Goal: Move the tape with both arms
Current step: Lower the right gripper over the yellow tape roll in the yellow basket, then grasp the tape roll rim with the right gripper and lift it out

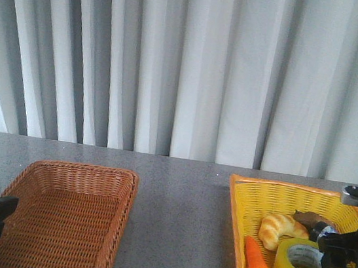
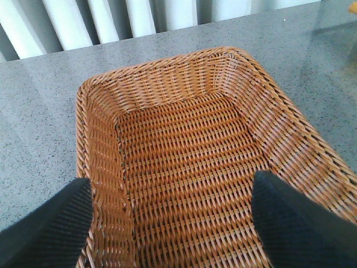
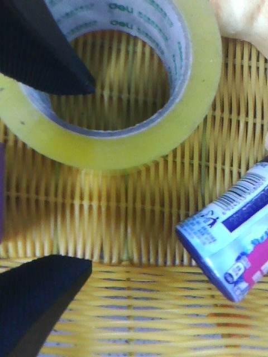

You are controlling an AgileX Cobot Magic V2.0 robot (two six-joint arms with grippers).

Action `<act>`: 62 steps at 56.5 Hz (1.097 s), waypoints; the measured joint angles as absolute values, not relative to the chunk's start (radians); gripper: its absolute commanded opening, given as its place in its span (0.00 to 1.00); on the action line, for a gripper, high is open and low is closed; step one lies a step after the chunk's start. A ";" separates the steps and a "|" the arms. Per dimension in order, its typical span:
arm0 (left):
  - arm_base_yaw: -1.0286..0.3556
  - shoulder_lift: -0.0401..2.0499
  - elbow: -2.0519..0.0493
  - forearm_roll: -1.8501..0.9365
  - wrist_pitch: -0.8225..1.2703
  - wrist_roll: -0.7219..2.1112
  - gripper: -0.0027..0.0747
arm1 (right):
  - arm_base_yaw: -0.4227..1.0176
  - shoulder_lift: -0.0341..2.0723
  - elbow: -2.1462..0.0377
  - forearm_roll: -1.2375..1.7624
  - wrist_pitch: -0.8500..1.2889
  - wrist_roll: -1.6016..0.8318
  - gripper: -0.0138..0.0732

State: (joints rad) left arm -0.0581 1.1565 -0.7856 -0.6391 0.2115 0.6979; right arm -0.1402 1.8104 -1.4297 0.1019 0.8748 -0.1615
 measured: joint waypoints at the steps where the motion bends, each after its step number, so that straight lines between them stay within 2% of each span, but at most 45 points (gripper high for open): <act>1: -0.058 1.157 -0.786 -0.639 0.211 0.698 0.78 | -0.139 1.811 -1.430 0.101 0.870 -0.163 0.82; 21: -0.058 1.157 -0.786 -0.639 0.211 0.697 0.78 | -0.095 1.882 -1.482 0.065 0.850 -0.164 0.82; 28: -0.058 1.157 -0.786 -0.639 0.212 0.697 0.78 | -0.086 1.912 -1.541 0.060 0.881 -0.151 0.79; 33: -0.058 1.157 -0.786 -0.639 0.212 0.696 0.78 | -0.084 1.930 -1.582 0.060 0.912 -0.143 0.72; 54: -0.058 1.157 -0.786 -0.639 0.213 0.696 0.78 | -0.083 1.992 -1.619 0.048 1.026 -0.142 0.32; 62: -0.058 1.157 -0.786 -0.639 0.213 0.696 0.78 | -0.084 1.996 -1.625 0.041 1.032 -0.143 0.20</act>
